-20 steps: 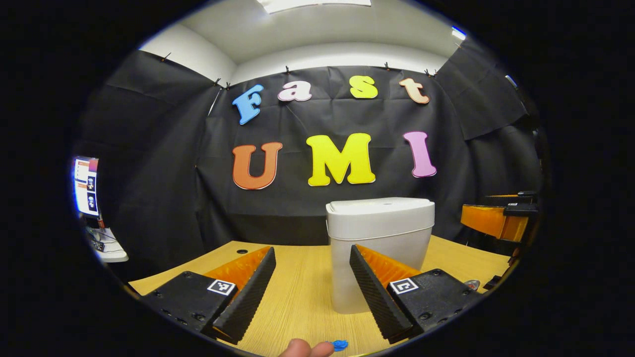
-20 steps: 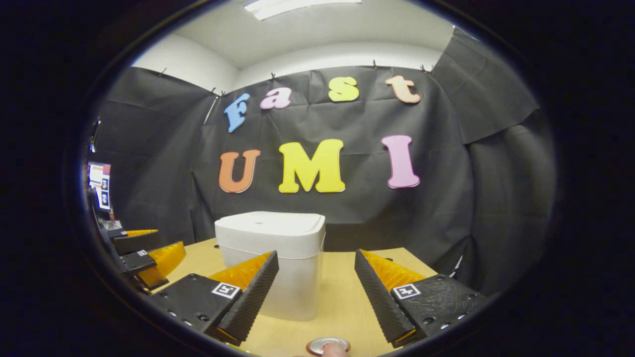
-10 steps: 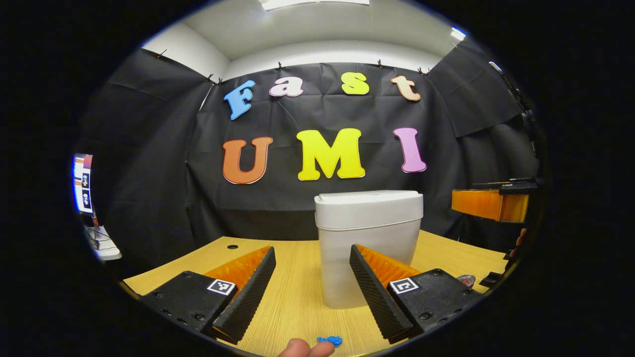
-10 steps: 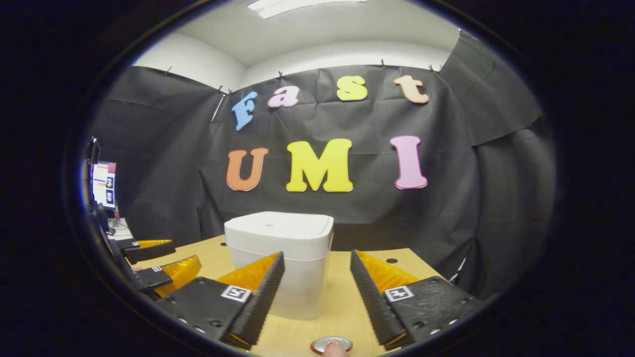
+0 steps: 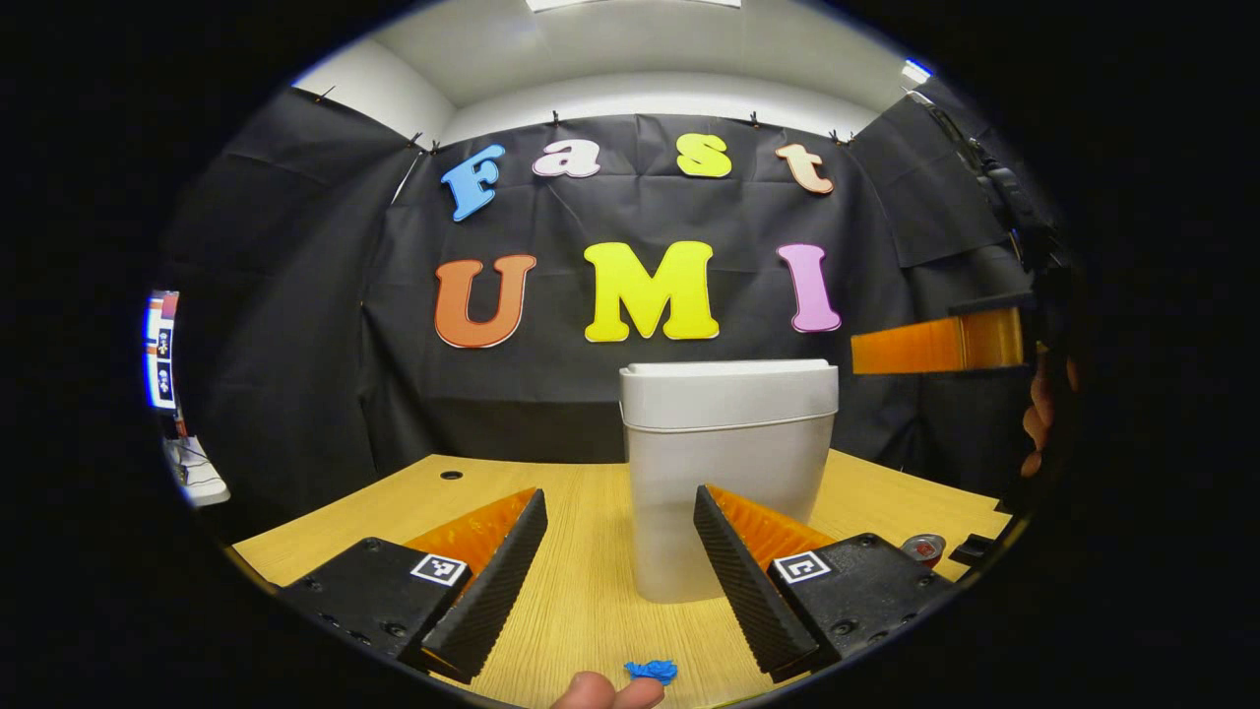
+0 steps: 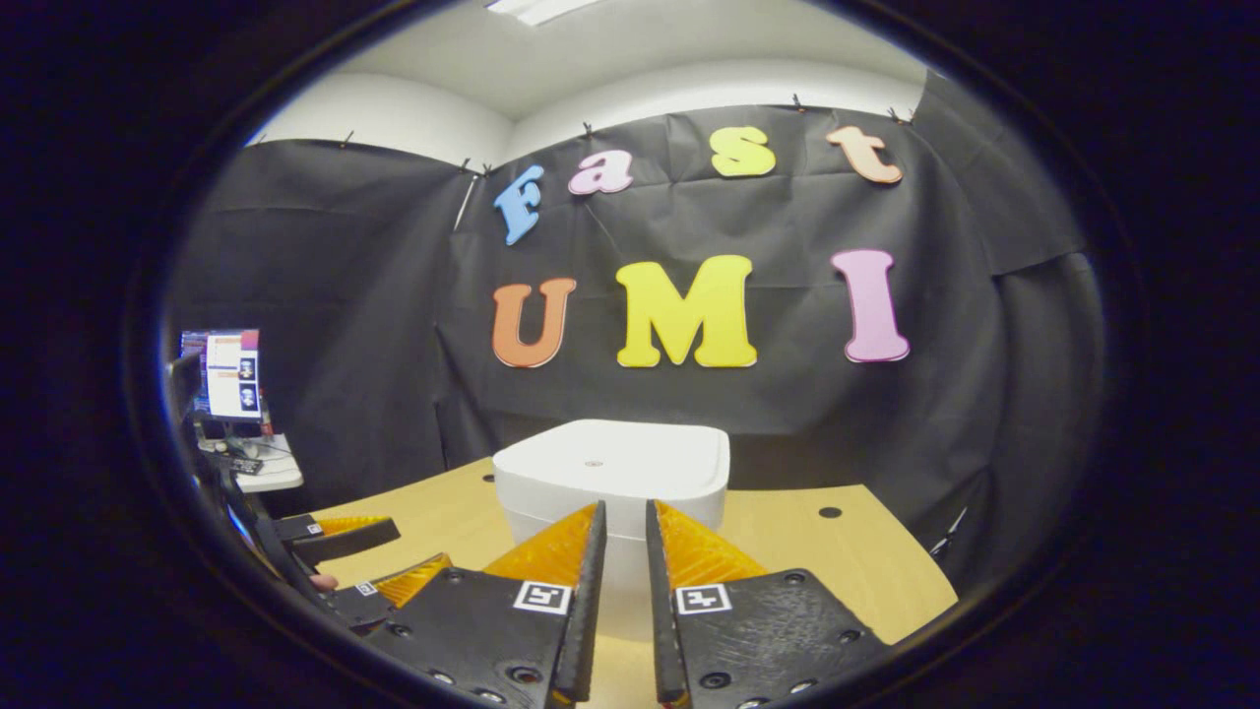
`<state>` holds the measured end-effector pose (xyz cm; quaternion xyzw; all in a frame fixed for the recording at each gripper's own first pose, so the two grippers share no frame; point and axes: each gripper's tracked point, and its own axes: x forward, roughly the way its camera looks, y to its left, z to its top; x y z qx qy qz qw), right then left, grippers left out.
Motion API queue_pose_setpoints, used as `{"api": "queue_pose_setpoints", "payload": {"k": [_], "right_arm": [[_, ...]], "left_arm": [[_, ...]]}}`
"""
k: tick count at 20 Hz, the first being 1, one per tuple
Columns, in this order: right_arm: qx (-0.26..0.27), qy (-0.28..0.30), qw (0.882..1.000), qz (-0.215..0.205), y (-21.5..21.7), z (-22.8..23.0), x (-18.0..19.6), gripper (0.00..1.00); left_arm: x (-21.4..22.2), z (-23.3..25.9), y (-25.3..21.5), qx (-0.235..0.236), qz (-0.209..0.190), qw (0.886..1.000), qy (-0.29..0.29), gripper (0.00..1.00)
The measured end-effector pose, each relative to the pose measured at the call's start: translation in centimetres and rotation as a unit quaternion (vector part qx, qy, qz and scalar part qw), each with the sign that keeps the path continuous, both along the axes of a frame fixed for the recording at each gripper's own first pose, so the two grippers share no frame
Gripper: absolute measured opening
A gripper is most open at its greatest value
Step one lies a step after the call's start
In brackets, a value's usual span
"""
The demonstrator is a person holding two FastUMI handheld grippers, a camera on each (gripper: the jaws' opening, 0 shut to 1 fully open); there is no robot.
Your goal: Press the lid of the desktop garbage bin to open it, pick up the crumpled paper on the desktop and throw it into the bin, then pick up the pop can on the desktop and drop it into the bin, and finally close the garbage bin lid.
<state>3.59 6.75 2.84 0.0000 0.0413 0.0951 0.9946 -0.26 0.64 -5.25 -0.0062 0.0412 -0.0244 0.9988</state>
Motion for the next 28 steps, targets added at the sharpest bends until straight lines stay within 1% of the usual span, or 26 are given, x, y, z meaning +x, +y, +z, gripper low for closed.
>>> {"api": "queue_pose_setpoints", "payload": {"k": [1,2,3,4,5,7,8,9,10,11,14,16,17,18,19,20,21,23,24,25,26,27,28], "right_arm": [[-0.005,-0.002,1.0,0.004,0.5,0.6,0.7,0.24],[0.002,-0.001,1.0,0.002,0.5,0.9,0.8,0.24],[0.008,0.005,1.0,0.006,1.3,0.9,2.1,0.06],[0.013,0.013,1.0,0.022,2.3,1.3,2.0,0.04],[0.012,0.02,0.999,0.033,3.4,1.3,2.5,0.04],[-0.001,0.024,0.999,0.042,4.2,1.2,3.6,0.05],[-0.01,0.025,0.999,0.039,4.6,1.4,4.7,0.0],[-0.012,0.028,0.999,0.037,4.6,1.4,5.4,0.0],[-0.01,0.035,0.999,0.031,4.7,1.1,6.3,0.02],[-0.007,0.042,0.999,0.028,4.5,1.0,7.2,0.0],[0.002,0.078,0.997,0.028,4.5,-0.1,9.0,0.0],[0.006,0.088,0.996,0.028,4.3,-0.3,9.6,0.0],[-0.003,0.103,0.994,0.031,4.2,-0.9,9.6,0.0],[-0.009,0.104,0.994,0.036,4.1,-1.0,9.6,0.0],[-0.02,0.113,0.993,0.04,4.1,-1.7,9.5,0.04],[-0.035,0.111,0.992,0.042,4.1,-1.6,9.6,0.01],[-0.041,0.12,0.991,0.042,3.9,-1.4,9.3,0.01],[-0.028,0.109,0.993,0.047,4.1,-1.0,9.3,0.01],[-0.022,0.092,0.995,0.039,3.8,0.0,9.5,0.01],[-0.026,0.077,0.997,0.008,2.7,1.1,9.8,0.0],[-0.022,0.058,0.998,-0.008,1.3,1.9,9.4,0.0],[-0.012,0.036,0.999,-0.013,0.9,3.3,9.2,0.0],[-0.002,0.017,1.0,-0.015,1.0,4.7,9.1,0.12]], "left_arm": [[0.0,-0.2,0.2,-0.001,0.001,1.0,0.001,0.97],[0.1,-0.3,0.4,-0.002,0.002,1.0,0.003,0.97],[0.1,-0.5,0.7,-0.003,0.004,1.0,0.005,0.97],[0.1,-0.7,0.9,-0.004,0.004,1.0,0.006,0.97],[0.1,-0.7,1.0,-0.004,0.004,1.0,0.007,0.97],[0.2,-1.0,1.2,-0.002,0.005,1.0,0.011,0.97],[0.1,-1.0,1.2,-0.002,0.004,1.0,0.012,0.97],[0.0,-1.0,1.3,-0.002,0.003,1.0,0.011,0.97],[0.0,-1.0,1.4,-0.002,0.003,1.0,0.01,0.97],[0.0,-1.0,1.6,-0.002,0.005,1.0,0.009,0.97],[0.0,-1.1,2.1,-0.008,0.008,1.0,0.009,0.97],[0.1,-1.3,2.5,-0.011,0.011,1.0,0.012,0.97],[0.2,-1.5,2.6,-0.012,0.012,1.0,0.013,0.97],[0.2,-1.8,2.7,-0.014,0.013,1.0,0.015,0.97],[0.3,-2.1,2.8,-0.016,0.013,1.0,0.018,0.97],[0.5,-2.4,2.7,-0.019,0.012,0.999,0.023,0.97],[0.5,-2.4,2.5,-0.024,0.011,0.999,0.024,0.97],[0.3,-2.3,2.0,-0.028,0.007,0.999,0.023,0.97],[0.3,-2.5,1.8,-0.025,0.004,0.999,0.023,0.97],[0.3,-2.5,1.7,-0.021,0.003,0.999,0.024,0.97],[0.3,-2.6,1.8,-0.018,0.003,0.999,0.027,0.97],[0.2,-2.6,1.7,-0.018,0.003,0.999,0.028,0.97],[0.2,-2.6,1.6,-0.022,0.001,0.999,0.029,0.97]]}}
